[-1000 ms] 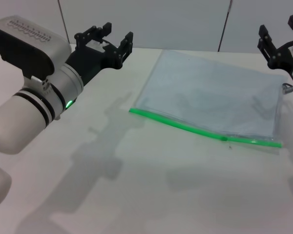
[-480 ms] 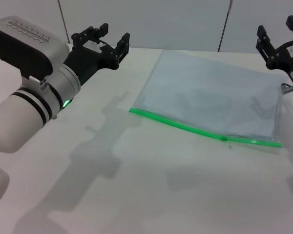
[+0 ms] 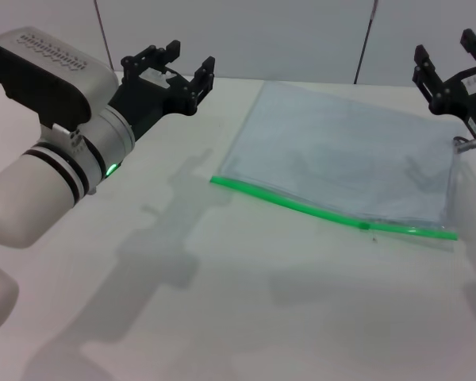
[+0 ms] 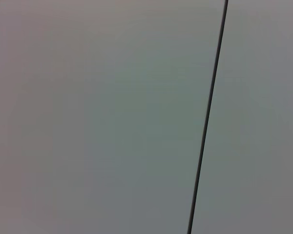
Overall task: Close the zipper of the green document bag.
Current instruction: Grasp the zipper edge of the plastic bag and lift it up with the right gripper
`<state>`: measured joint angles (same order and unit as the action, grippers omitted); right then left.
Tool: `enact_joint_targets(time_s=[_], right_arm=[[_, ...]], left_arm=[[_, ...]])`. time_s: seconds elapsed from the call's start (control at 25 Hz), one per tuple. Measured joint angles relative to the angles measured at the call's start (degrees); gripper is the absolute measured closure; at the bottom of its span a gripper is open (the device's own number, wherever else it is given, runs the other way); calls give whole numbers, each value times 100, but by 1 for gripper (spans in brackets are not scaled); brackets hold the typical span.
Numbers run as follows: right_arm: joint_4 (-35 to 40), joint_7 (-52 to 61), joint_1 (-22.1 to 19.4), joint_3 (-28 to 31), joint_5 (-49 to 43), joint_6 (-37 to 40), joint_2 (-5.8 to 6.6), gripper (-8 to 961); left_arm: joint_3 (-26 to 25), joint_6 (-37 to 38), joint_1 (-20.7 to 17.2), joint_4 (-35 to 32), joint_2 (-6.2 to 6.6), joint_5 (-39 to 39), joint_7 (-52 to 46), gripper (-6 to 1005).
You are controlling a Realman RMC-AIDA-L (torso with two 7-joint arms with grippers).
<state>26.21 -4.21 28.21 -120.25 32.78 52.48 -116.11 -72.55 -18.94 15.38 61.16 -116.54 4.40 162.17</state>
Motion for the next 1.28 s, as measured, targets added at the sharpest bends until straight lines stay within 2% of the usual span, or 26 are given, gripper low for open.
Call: enact_joint_targets(time_s=[0.44,0.56,0.68,0.88,0.96,1.28], right_arm=[[83,66,-2,26,0,-56,11,270],[245,426,-9,37,-75,-359,95,270],[666,969,-99,14,-434,-849,334,270],[1601,2273,-290,8,-1660,-1929,880,269],[1910,2818,-370,6,-2245,-2172,1056,269],[2625,5190,-591,42,-4986,-2211,1517,268]], left_arm=[[21,-130,0,1,0,-15,-1,450],[11,-140,-11,2,1,-18,-1,450],[-18,-103,-27,2,6,-23,-3,453],[-37,-90,-29,1,12,-26,-72,457],[-42,-87,-31,1,15,-26,-81,457],[-49,-74,27,-152,18,-26,-81,457]])
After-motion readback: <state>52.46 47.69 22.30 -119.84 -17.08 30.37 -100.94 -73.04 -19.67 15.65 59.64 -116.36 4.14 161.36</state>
